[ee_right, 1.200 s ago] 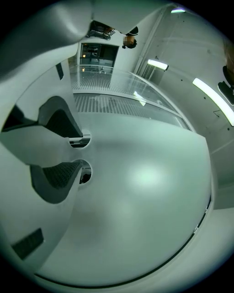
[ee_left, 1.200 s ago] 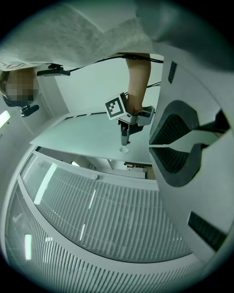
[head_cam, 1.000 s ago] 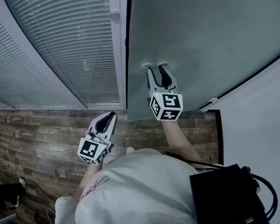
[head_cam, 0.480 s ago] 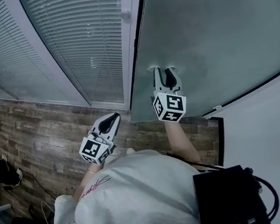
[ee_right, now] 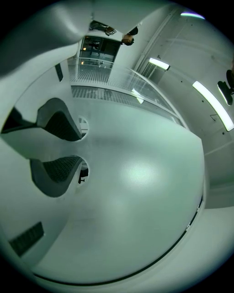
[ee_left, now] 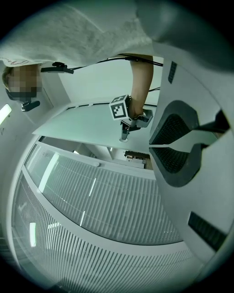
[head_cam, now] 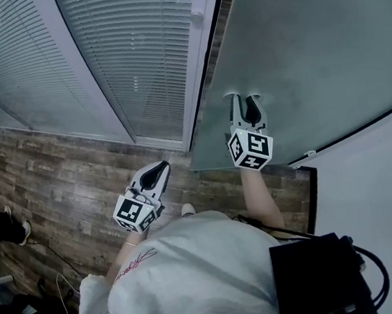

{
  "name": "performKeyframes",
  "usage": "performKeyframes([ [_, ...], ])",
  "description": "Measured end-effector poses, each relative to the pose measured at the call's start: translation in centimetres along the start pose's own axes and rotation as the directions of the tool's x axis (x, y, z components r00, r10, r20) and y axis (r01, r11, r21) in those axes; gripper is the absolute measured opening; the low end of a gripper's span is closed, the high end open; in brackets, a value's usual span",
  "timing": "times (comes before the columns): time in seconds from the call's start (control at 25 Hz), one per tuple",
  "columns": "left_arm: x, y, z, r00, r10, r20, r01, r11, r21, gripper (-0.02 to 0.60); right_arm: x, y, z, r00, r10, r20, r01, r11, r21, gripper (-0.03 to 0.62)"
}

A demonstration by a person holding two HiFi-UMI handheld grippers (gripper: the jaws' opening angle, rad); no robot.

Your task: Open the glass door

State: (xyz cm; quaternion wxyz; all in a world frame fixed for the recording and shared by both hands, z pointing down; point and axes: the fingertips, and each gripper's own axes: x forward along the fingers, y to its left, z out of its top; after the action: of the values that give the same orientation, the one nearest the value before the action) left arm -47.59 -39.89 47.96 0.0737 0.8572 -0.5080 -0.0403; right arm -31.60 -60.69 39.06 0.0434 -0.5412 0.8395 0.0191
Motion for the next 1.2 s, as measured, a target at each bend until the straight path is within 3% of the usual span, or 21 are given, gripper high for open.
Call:
performKeyframes([
  [0.16,-5.0,-2.2,0.3,1.000,-0.004,0.028,0.003,1.000,0.016,0.034,-4.4,1.4,1.4,1.000,0.002,0.026,-0.002,1.000,-0.023,0.121],
  [0.76,-5.1,-4.2,-1.5,1.000,-0.026,-0.010,0.026,0.999,-0.033,0.034,-2.7,-0.8,-1.5,0.999,0.048,-0.021,-0.049,0.999,-0.009,0.114],
  [1.04,-10.2,-9.4,-2.5,0.997,-0.075,-0.030,0.074,0.997,-0.007,0.034,-8.2,0.8,0.4,0.997,0.071,0.016,-0.071,0.997,-0.025,0.114],
  [1.2,-10.3,-10.4,-2.0,0.999,-0.046,-0.029,0.046,0.999,-0.010,0.034,-9.2,0.9,0.8,0.993,0.109,0.037,-0.109,0.994,-0.007,0.114],
])
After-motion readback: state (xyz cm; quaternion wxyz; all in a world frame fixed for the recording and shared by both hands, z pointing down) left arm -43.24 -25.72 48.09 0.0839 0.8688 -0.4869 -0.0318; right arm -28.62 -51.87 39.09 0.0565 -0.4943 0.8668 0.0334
